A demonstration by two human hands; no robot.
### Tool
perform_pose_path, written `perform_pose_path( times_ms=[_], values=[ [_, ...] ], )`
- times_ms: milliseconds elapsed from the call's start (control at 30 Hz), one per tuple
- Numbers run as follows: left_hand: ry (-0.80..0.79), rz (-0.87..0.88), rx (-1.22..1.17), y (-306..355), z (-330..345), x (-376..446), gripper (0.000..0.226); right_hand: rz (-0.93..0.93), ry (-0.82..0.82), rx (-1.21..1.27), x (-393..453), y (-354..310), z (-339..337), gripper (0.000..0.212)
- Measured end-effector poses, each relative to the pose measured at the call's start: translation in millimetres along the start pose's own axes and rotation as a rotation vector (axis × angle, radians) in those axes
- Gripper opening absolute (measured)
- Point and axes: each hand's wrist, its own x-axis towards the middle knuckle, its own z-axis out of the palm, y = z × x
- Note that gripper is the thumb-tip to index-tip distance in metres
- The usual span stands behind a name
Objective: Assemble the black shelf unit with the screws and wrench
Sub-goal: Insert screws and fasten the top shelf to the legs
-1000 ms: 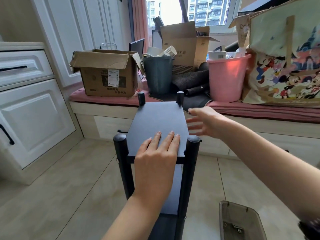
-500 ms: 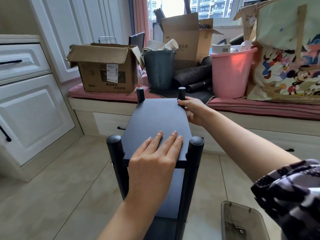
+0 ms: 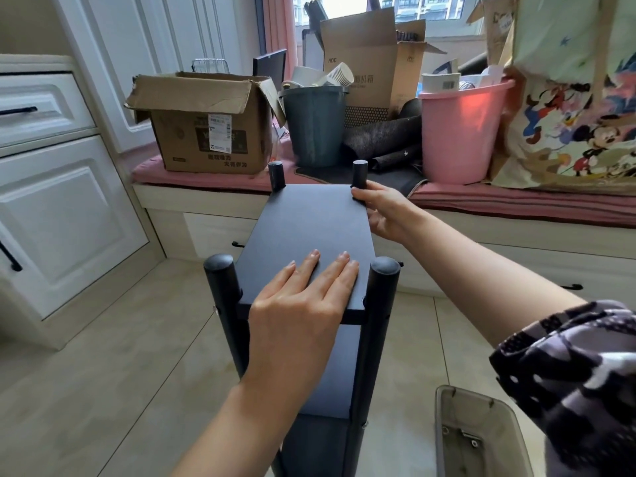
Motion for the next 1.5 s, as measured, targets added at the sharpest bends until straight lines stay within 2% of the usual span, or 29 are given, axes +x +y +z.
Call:
perform_pose_path(
  times_ms=[133,200,333,533,667,800,1167,1267,1400,1500],
  values=[
    [0.007,-0.007,0.023,-1.3,-1.3,0.3,0.045,0.003,0.097,-0.215,-25.9,-0.5,3.2,0.045],
    [0.014,-0.006,0.023,-0.8,-1.9,0.4,0.046,-0.032,0.175,-0.360,-47.8,-3.0,0.2,0.047],
    [0.017,-0.020,0.006,0.0,-3.2,-0.9,0.045,-0.267,0.256,-0.574,-113.5,-10.3,-1.8,0.020],
    [-0.049,-0.060,0.010,2.3,-6.2,-0.5,0.047,-0.477,-0.014,-0.538,-214.9,-11.7,29.8,0.030],
    [-0.036,-0.054,0.020,4.2,-8.7,0.8,0.032,-0.552,-0.091,-0.683,-240.3,-6.4,36.4,0.016],
    [-0.041,-0.051,0.002,7.6,-7.8,1.7,0.038,-0.565,-0.101,-0.754,-246.7,-12.9,29.4,0.037],
    [-0.024,-0.036,-0.046,11.4,-4.7,2.3,0.042,-0.584,-0.118,-0.736,-244.2,-14.4,20.5,0.035],
    [-0.106,-0.040,-0.060,10.1,-9.8,1.2,0.055,-0.587,-0.124,-0.722,-243.8,-12.8,19.1,0.033],
    [-0.377,-0.043,-0.081,11.3,-23.1,2.3,0.078,-0.562,-0.119,-0.695,-242.0,-11.6,15.3,0.036],
    [-0.429,-0.061,-0.106,12.3,-24.6,2.1,0.087,-0.528,-0.065,-0.677,-239.1,-11.9,8.4,0.036]
  ],
)
